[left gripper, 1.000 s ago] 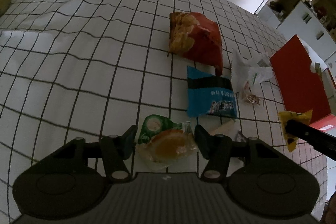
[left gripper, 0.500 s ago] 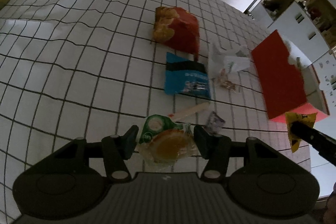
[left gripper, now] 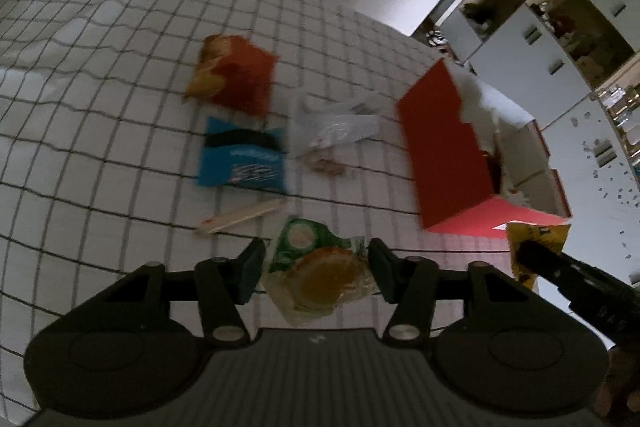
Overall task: Organize snacks
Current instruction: 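Grasp the clear bread packet with the left tool while the right tool holds the yellow packet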
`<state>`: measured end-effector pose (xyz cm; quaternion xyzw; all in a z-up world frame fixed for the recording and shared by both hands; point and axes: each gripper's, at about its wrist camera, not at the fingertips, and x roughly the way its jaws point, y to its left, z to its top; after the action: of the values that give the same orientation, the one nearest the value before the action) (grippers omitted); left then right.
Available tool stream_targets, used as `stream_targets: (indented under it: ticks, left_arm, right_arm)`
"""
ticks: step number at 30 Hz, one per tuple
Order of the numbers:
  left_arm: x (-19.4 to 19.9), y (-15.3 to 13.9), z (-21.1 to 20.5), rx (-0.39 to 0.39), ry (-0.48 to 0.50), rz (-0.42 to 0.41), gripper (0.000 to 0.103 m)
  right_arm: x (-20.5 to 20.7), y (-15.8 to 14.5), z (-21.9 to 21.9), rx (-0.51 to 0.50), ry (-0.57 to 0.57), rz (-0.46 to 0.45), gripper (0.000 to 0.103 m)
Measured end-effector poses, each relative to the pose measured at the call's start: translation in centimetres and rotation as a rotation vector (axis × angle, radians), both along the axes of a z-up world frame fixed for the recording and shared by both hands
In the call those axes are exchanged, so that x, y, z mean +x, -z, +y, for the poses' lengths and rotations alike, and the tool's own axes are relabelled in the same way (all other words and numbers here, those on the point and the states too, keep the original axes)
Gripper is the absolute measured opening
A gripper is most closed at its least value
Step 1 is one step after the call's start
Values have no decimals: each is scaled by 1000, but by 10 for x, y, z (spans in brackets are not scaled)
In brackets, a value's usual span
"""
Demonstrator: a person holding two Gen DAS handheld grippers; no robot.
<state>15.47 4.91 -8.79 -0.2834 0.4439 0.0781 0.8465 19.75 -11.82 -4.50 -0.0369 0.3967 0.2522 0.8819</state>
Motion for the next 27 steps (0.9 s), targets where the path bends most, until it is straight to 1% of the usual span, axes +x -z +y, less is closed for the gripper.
stream_targets:
  ticks: [1,2,3,5,7,9,11,12,14,17,18,19,20,21,22,25,26,27]
  left_arm:
    - [4,-3,-5,-8,6,-2,50]
    - [8,-5,-10,-13,13,-8,36]
    - [12,-8,-15,-11,20,-9,33]
    - [21,-14,-27,-14,35,-24,32]
    - [29,-18,-38,11,43,-37,32]
    - [38,-17,-47,16,44,-32,32]
    - [45,-14,-53,11,66,-26,32]
    - [46,-13,-57,24,73,-24,32]
    - [47,-10,-64,51,100,-13,32]
    - [49,0,-74,30,165,10,32]
    - [50,2,-80,38,188,18,33]
    - [50,5,-85,46,212,22,38]
    - [51,8,-92,50,234,22,50]
    - [51,10,-98,52,251,20,56]
    - [51,11,-105,55,269,13,65]
    - [55,14,-126,68,326,-2,70]
    - [57,16,-133,69,343,-6,74]
    - [59,17,-140,76,360,-13,76]
  right_arm:
    - [2,-2,-5,2,0,-4,25]
    - [4,-3,-10,3,0,-9,25]
    - [6,-5,-16,5,1,-13,25]
    - [10,-8,-27,9,6,-25,25]
    - [16,-9,-38,11,13,-34,25]
    - [21,-8,-49,18,21,-30,25]
    - [26,-7,-60,20,24,-23,25]
    - [27,-6,-65,20,23,-21,25]
    - [29,-5,-73,20,19,-14,25]
    - [32,-4,-84,18,19,-11,25]
    - [33,-3,-88,18,21,-13,26]
    - [33,-3,-91,16,26,-14,26]
    - [33,-3,-94,16,33,-14,26]
    - [33,-3,-98,17,42,-11,26]
    - [33,-2,-102,18,50,-9,26]
    - [35,0,-112,14,70,-2,26]
    - [36,1,-116,12,78,0,26]
    - [36,1,-119,12,84,2,26]
